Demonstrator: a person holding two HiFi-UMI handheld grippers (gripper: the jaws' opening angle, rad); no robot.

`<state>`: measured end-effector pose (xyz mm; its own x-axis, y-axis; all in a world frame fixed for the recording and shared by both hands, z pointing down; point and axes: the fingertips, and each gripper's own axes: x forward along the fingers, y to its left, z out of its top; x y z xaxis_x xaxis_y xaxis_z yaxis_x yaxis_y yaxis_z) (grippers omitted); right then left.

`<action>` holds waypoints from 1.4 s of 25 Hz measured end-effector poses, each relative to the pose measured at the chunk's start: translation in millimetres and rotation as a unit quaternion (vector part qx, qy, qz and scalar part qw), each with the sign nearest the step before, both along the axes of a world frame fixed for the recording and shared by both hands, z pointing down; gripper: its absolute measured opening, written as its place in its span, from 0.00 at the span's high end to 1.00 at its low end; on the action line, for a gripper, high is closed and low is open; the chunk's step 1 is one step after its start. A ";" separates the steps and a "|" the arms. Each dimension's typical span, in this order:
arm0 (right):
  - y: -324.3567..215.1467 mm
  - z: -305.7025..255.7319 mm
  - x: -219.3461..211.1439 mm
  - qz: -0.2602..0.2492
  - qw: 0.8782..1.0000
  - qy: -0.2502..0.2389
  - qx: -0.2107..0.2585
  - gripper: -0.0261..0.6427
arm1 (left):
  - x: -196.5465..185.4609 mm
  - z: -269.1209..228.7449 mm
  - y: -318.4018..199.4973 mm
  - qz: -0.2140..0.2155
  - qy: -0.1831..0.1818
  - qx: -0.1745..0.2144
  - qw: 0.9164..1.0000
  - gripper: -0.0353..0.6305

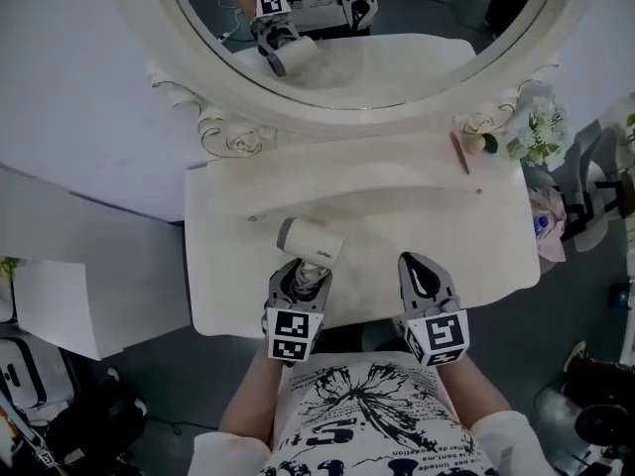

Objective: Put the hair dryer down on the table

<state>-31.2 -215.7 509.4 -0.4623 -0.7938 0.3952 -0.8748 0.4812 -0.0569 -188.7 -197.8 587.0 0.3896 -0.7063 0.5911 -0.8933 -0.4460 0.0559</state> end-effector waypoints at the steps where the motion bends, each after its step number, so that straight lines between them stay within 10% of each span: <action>1: -0.2 2.7 -2.9 -0.003 1.000 0.003 0.000 0.93 | 0.6 7.5 -1.9 0.005 -0.004 -0.009 1.000 0.57; 18: -6.2 19.7 -2.1 0.016 1.000 0.002 -0.014 0.93 | 8.8 74.5 -16.7 0.031 -0.041 -0.117 0.992 0.57; 29: -6.0 7.5 -4.8 0.016 1.000 -0.006 -0.003 0.93 | 17.8 74.5 -15.5 0.060 -0.044 -0.107 0.991 0.53; 35: -2.9 -16.5 -11.5 0.008 1.000 -0.021 0.019 0.93 | 8.5 34.7 -20.3 0.031 -0.062 -0.026 0.997 0.51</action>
<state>-42.8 -218.6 492.9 -0.4658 -0.8150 0.3447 -0.8792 0.4703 -0.0761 -180.1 -218.1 621.7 0.3536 -0.6499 0.6727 -0.8651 -0.5008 -0.0291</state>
